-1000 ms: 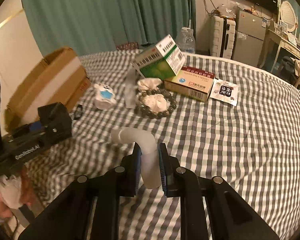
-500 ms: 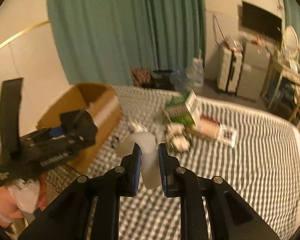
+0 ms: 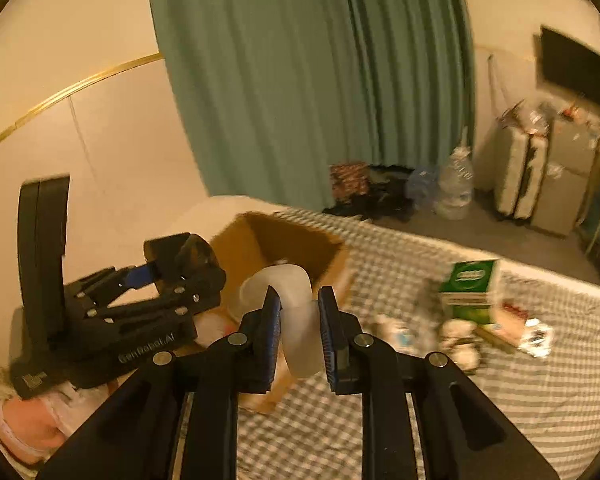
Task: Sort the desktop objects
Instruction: 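Carry the sunglasses and plastic tube into the box and open both tools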
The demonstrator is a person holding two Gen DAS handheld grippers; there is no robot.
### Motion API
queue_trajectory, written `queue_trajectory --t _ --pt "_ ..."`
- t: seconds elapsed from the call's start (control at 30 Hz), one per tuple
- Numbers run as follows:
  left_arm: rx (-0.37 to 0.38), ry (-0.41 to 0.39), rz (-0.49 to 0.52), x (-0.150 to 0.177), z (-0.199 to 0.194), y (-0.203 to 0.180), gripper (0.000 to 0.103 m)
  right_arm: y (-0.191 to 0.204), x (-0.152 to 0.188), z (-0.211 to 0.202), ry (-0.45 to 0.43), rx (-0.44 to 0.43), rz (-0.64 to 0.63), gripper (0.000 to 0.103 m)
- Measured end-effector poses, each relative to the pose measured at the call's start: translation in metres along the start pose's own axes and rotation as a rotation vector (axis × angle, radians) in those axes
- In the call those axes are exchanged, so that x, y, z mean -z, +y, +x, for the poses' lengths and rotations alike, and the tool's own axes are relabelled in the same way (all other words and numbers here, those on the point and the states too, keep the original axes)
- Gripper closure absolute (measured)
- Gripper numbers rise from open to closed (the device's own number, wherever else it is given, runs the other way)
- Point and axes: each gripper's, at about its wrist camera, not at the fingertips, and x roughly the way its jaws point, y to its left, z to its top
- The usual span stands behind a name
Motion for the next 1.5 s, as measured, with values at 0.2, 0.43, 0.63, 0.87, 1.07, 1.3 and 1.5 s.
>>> queue_trajectory --t 0.2,0.43,0.63,0.87,1.07,1.3,1.5 --pt "-0.058 0.057 0.032 0.022 0.043 0.040 0.041 0.017 -0.002 0.072 0.086 -0.038 0.020 0.085" --pt "-0.052 0.129 0.020 0.045 0.086 0.061 0.040 0.015 -0.002 0.146 0.160 -0.090 0.108 0.080" --pt "-0.086 0.129 0.095 0.057 0.098 0.059 0.004 0.008 0.000 0.170 0.173 -0.081 0.165 0.025" --pt "-0.053 0.100 0.196 0.064 0.077 0.036 0.004 -0.018 -0.007 0.132 0.079 -0.063 0.235 0.018" --pt "0.015 0.078 0.184 0.051 0.047 0.003 0.004 -0.052 -0.003 0.066 0.008 0.005 0.259 0.018" --pt "0.076 0.046 0.158 0.030 0.018 -0.056 0.003 -0.098 0.007 -0.023 -0.083 0.120 0.259 0.018" --pt "0.068 0.019 0.132 0.030 0.011 -0.101 0.001 -0.131 0.017 -0.075 -0.146 0.194 0.262 0.018"
